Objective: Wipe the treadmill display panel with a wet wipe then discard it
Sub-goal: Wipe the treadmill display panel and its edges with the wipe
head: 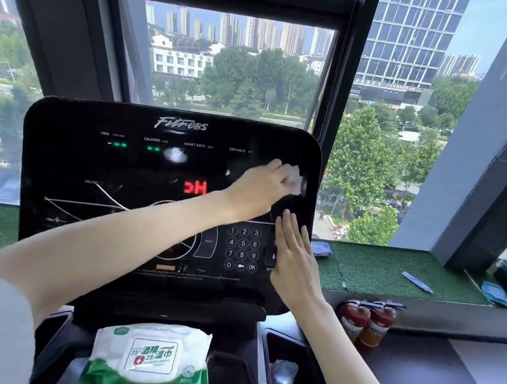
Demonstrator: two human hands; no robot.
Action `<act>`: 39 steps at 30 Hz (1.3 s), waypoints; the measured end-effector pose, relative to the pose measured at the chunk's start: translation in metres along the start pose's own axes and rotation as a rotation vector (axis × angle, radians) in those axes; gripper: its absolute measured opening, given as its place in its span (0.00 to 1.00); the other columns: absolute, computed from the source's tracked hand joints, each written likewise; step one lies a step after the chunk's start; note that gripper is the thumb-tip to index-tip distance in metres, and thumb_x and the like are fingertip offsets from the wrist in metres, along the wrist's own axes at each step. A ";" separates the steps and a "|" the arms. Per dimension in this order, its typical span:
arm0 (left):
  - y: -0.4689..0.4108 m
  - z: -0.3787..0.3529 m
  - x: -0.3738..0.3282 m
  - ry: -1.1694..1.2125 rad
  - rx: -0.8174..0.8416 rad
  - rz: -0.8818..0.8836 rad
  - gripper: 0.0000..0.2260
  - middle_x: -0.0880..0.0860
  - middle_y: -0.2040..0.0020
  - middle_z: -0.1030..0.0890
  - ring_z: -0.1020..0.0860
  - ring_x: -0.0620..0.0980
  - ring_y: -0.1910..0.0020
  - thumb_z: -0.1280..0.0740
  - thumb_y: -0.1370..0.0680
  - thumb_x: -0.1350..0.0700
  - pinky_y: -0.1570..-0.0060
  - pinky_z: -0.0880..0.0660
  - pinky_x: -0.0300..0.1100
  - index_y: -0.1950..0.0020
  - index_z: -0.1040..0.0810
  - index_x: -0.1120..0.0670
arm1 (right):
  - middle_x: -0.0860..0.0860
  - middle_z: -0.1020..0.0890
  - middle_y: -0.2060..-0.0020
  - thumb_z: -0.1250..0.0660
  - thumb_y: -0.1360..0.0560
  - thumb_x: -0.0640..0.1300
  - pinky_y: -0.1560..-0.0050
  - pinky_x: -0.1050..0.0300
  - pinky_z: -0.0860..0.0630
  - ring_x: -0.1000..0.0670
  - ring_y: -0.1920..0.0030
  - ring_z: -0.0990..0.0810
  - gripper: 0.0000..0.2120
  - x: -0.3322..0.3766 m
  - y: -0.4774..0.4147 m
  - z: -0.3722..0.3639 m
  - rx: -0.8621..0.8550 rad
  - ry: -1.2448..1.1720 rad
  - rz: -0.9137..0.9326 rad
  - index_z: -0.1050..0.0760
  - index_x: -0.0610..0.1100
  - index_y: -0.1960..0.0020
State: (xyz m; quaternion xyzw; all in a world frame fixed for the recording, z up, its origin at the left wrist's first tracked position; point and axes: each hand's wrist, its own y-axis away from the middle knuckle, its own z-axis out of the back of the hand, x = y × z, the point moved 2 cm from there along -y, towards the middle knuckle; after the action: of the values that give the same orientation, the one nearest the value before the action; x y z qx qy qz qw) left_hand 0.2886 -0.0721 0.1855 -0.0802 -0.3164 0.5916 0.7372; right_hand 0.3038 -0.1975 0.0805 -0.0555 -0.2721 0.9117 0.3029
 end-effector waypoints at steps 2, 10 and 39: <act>0.019 -0.006 -0.015 -0.039 0.073 -0.172 0.22 0.54 0.55 0.23 0.25 0.53 0.57 0.27 0.42 0.68 0.68 0.30 0.39 0.49 0.21 0.57 | 0.38 0.32 0.32 0.46 0.32 0.35 0.28 0.50 0.42 0.44 0.29 0.36 0.27 -0.003 0.004 0.003 -0.078 -0.047 -0.066 0.31 0.33 0.34; 0.014 0.000 -0.002 -0.029 0.010 0.051 0.27 0.60 0.42 0.27 0.29 0.56 0.51 0.36 0.37 0.74 0.67 0.34 0.40 0.38 0.28 0.61 | 0.39 0.19 0.45 0.41 0.39 0.31 0.38 0.47 0.28 0.43 0.39 0.23 0.17 -0.005 0.018 0.002 -0.205 -0.047 -0.126 0.19 0.36 0.55; 0.079 -0.025 0.027 0.240 -0.237 0.479 0.30 0.59 0.52 0.28 0.29 0.57 0.55 0.37 0.36 0.78 0.62 0.23 0.50 0.36 0.26 0.60 | 0.36 0.31 0.32 0.46 0.37 0.30 0.30 0.45 0.45 0.40 0.30 0.35 0.31 0.033 0.015 -0.018 -0.043 -0.056 0.017 0.33 0.32 0.33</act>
State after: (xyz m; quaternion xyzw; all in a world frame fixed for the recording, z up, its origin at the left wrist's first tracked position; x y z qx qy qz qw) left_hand 0.2402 -0.0177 0.1370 -0.3075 -0.2657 0.6941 0.5942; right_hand 0.2745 -0.1800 0.0598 -0.0386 -0.2994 0.9094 0.2861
